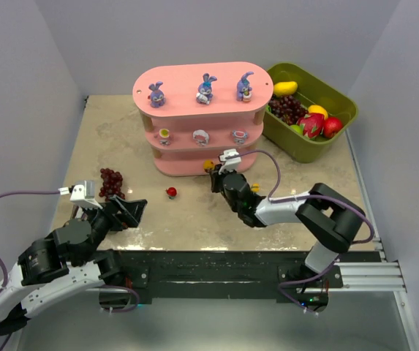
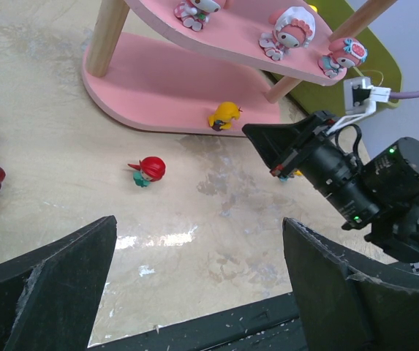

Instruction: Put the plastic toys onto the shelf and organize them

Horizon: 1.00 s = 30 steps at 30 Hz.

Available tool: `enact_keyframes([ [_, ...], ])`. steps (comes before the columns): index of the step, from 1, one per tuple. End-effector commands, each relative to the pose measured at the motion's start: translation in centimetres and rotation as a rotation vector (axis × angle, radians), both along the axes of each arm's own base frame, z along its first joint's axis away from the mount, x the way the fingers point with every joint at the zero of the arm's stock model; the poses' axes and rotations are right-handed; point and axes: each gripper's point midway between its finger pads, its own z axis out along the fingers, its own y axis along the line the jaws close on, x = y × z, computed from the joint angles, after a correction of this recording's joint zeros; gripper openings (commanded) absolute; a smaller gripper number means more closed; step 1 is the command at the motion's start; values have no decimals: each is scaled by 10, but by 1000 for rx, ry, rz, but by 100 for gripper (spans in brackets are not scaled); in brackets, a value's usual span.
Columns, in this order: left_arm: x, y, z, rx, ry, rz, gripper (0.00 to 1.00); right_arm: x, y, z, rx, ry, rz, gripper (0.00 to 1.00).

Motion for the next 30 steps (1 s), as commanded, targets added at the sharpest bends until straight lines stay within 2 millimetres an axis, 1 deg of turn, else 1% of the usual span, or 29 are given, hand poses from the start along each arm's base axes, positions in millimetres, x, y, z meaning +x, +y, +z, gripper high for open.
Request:
enact_keyframes([
  [1,1,3,6,-28,-15,20,100,-11,-25,11,43,67,-89,2],
  [2,1,3,7,-29,-15,18,100,-10,-40,14,43,65,-162,9],
  [3,1,3,7,-32,-17,18,99,-14,-51,20,79,93,-209,12],
  [4,1,2,7,-27,-16,13,100,-17,-65,17,79,107,-273,14],
  [5,1,2,7,-30,-19,11,99,-15,-93,19,75,93,-425,22],
  [6,1,1,7,-26,-19,9,100,-21,-109,10,53,126,-488,28],
  [7,1,0,8,-25,-19,4,100,-23,-120,12,51,118,-531,34],
  [8,2,-1,7,-21,-17,4,100,-25,-132,13,41,104,-590,48],
  [9,2,-2,6,-20,-16,1,100,-30,-142,5,23,123,-628,54],
  [10,1,-3,7,-16,-18,-4,100,-31,-146,5,22,129,-653,66],
  [13,1,-5,7,-12,-18,-13,100,-37,-154,-6,3,163,-689,80],
  [14,1,-5,6,-9,-18,-17,100,-39,-156,-9,-8,173,-696,82],
  [16,1,-6,7,-11,-23,-24,99,-44,-164,-14,-24,189,-735,87],
  [20,1,-8,8,-11,-29,-31,100,-49,-172,-22,-44,204,-759,88],
  [21,1,-8,9,-13,-32,-32,100,-48,-170,-23,-38,201,-752,87],
  [22,1,-8,9,-7,-33,-36,100,-50,-171,-28,-47,207,-745,85],
  [24,1,-9,8,-5,-32,-38,99,-46,-166,-31,-48,197,-722,83],
  [26,1,-10,9,-4,-31,-39,99,-48,-169,-40,-76,200,-712,81],
  [27,1,-10,9,-4,-31,-41,100,-44,-164,-39,-63,182,-696,80],
  [28,1,-10,8,-1,-29,-41,100,-45,-165,-44,-80,183,-687,79],
  [30,1,-9,9,-7,-32,-41,99,-44,-163,-47,-86,173,-674,77],
])
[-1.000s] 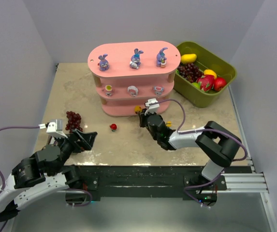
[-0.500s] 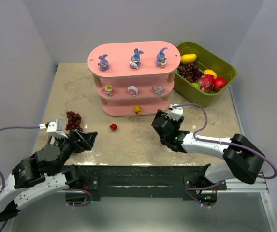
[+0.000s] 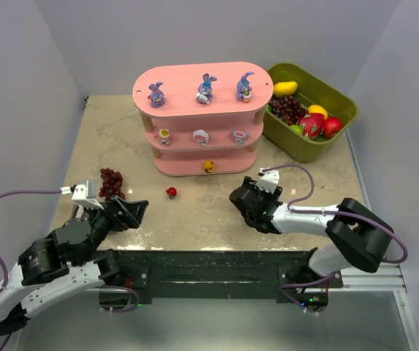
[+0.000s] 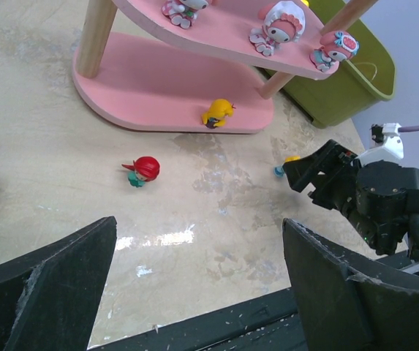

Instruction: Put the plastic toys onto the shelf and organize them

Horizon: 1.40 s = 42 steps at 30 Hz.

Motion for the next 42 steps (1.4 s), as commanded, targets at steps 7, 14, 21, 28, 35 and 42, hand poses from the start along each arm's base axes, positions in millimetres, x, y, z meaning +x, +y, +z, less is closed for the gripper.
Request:
enact_keyframes([
  [7,3,-5,8,-12,-24,-8,100,15,6,-1,-29,-79,29,68],
  [14,2,-5,7,-13,-24,-9,100,23,11,-11,-39,-63,52,65],
  [21,2,-4,8,-17,-27,-8,100,31,3,-32,-43,11,-18,59],
  [28,3,-4,8,-13,-26,-3,100,34,3,-33,-22,9,-9,53],
  [35,3,-3,8,-12,-26,0,100,34,7,-33,-6,9,5,42],
  [42,3,-3,8,-15,-25,0,100,36,8,-30,-5,5,11,26],
])
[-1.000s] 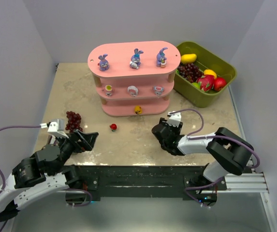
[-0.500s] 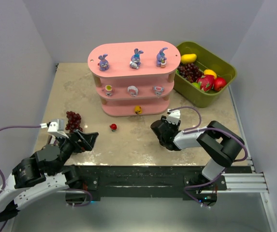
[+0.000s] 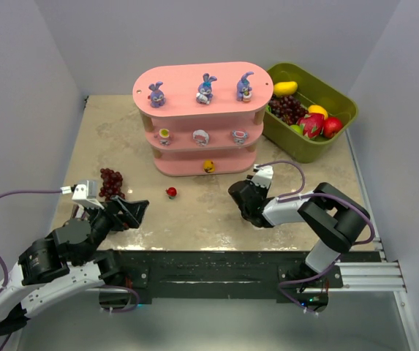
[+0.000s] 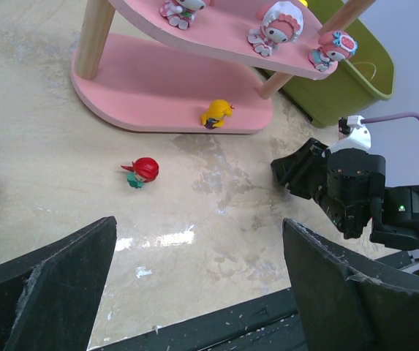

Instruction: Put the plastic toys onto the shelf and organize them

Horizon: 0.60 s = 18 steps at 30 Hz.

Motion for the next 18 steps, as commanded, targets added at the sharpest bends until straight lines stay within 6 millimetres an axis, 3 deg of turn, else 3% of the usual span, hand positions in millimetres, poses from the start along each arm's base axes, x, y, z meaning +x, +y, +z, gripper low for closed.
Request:
enact_keyframes([
  [1,2,-2,6,-16,-21,4,99,7,6,8,40,-28,-4,25],
  [11,2,-1,7,-18,-21,6,100,15,13,14,25,-47,19,2],
  [18,2,0,8,-23,-23,7,99,25,22,28,25,-76,37,0],
])
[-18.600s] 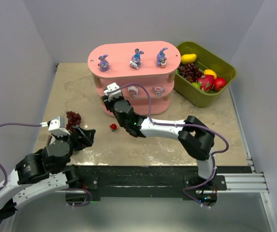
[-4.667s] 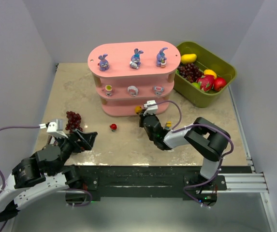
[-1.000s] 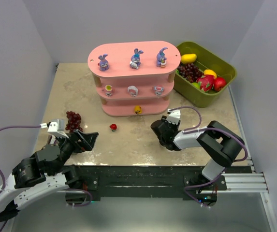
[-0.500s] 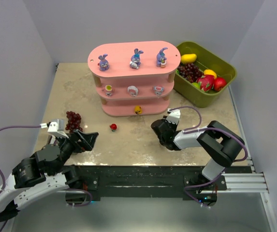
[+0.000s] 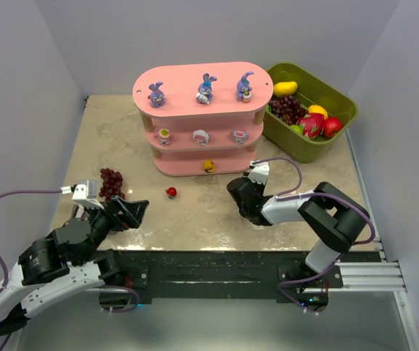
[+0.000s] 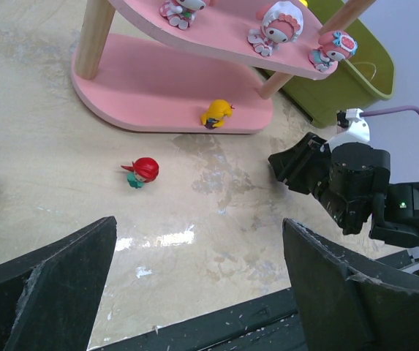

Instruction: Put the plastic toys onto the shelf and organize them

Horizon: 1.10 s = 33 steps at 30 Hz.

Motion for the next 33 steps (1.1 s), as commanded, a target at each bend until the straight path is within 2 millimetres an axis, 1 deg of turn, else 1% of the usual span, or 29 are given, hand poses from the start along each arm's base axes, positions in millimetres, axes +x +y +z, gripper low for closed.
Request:
enact_keyframes([
  [1,2,0,7,-21,-23,7,99,18,12,21,28,-68,-2,0],
  [5,2,0,7,-24,-23,9,100,23,16,26,24,-82,7,0],
  [10,2,0,7,-21,-23,8,100,34,27,40,16,-110,29,0],
  [11,2,0,7,-23,-22,9,100,39,30,45,21,-124,30,0],
  [13,2,0,7,-21,-22,9,100,43,33,48,6,-132,39,0],
  [14,2,1,7,-24,-21,11,99,47,37,53,15,-140,42,0],
  [15,2,1,8,-28,-23,12,99,50,38,51,8,-137,45,0],
  [17,2,1,8,-26,-23,12,99,56,45,58,16,-150,56,0],
  [19,2,1,7,-24,-21,12,100,61,49,55,13,-147,64,0],
  [21,2,1,7,-24,-19,14,100,67,54,59,24,-155,72,0],
  [22,2,1,7,-22,-19,14,100,69,56,55,16,-148,77,0],
  [23,2,1,7,-22,-20,16,100,73,58,59,22,-154,79,0],
  [26,3,1,6,-19,-16,18,99,80,60,57,28,-150,82,0],
  [27,3,1,6,-18,-17,17,100,82,57,56,25,-147,78,0],
  [29,3,1,6,-15,-16,19,100,85,59,53,26,-141,83,0],
  [33,3,1,5,-13,-13,22,100,88,55,51,22,-138,78,0],
])
